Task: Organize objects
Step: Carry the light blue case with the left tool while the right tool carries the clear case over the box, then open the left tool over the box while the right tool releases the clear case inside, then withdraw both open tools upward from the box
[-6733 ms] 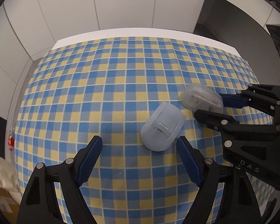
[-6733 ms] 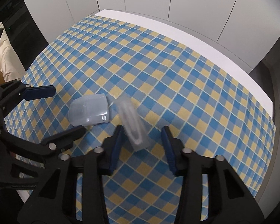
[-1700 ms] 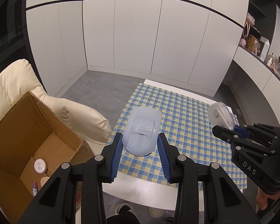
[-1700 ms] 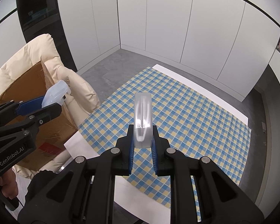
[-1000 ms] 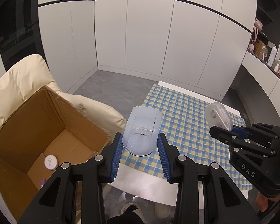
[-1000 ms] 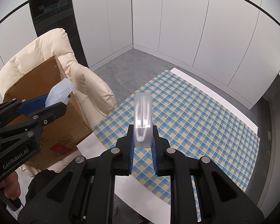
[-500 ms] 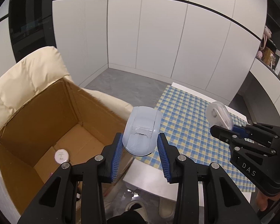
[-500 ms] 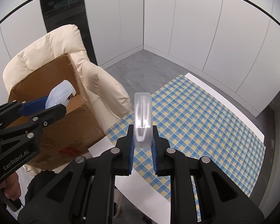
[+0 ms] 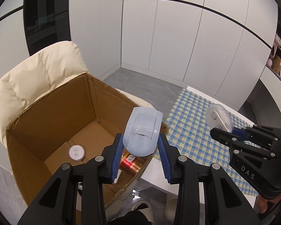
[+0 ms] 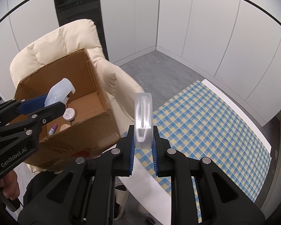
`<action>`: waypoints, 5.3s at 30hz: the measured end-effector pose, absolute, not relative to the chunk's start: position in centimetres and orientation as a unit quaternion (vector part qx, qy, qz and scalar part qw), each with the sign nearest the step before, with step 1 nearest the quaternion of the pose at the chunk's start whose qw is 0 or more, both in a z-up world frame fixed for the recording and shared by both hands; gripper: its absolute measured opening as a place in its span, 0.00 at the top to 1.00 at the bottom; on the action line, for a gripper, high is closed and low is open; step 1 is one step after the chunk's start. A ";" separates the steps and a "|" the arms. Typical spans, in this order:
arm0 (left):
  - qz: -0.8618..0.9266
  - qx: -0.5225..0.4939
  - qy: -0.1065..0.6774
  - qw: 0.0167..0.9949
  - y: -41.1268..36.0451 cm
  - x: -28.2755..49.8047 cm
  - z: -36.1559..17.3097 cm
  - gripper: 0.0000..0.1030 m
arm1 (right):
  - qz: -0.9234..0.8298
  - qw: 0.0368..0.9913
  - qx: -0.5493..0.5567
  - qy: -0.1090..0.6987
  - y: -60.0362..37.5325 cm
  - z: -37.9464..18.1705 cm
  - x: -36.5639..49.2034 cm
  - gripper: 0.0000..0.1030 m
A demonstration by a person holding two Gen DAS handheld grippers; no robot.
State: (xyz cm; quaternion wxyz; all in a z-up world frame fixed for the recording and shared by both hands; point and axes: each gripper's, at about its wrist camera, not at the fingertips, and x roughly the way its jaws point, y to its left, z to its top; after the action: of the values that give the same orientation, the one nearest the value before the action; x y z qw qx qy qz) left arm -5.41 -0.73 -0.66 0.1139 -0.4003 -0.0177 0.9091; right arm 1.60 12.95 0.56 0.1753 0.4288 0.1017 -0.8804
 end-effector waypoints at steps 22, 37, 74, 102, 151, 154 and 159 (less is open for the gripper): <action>0.912 -0.408 -0.018 0.045 -7.4 -3.9 -1.9 0.64 | -0.866 0.237 0.421 0.127 5.0 0.5 2.5 0.84; 0.913 -0.408 -0.020 0.009 -11.0 -3.2 -2.7 0.54 | -0.854 0.270 0.418 0.150 0.1 -0.2 3.6 0.84; 0.915 -0.382 -0.091 -0.090 -22.3 2.0 -2.1 0.00 | -0.828 0.315 0.426 0.185 -9.9 -1.1 6.5 0.80; 0.916 -0.386 -0.082 -0.074 -19.3 -0.3 -2.1 0.01 | -0.856 0.254 0.420 0.162 -5.8 -0.7 4.0 0.00; 0.914 -0.403 -0.034 0.021 -6.2 -5.7 -2.2 0.01 | -0.880 0.149 0.438 0.110 8.5 -0.4 0.1 0.00; 0.914 -0.403 -0.030 0.031 -4.9 -5.9 -2.1 0.01 | -0.881 0.140 0.439 0.105 9.8 -0.4 0.0 0.00; 0.914 -0.403 -0.020 0.048 -2.5 -6.4 -2.0 0.01 | -0.884 0.124 0.441 0.095 12.3 -0.3 -0.2 0.00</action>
State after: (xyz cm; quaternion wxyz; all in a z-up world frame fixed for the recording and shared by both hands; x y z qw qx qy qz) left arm -6.40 -2.53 -1.99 0.0476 -0.4030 -0.0205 0.9137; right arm -0.24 12.34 -0.28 0.1235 0.4412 0.0949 -0.8838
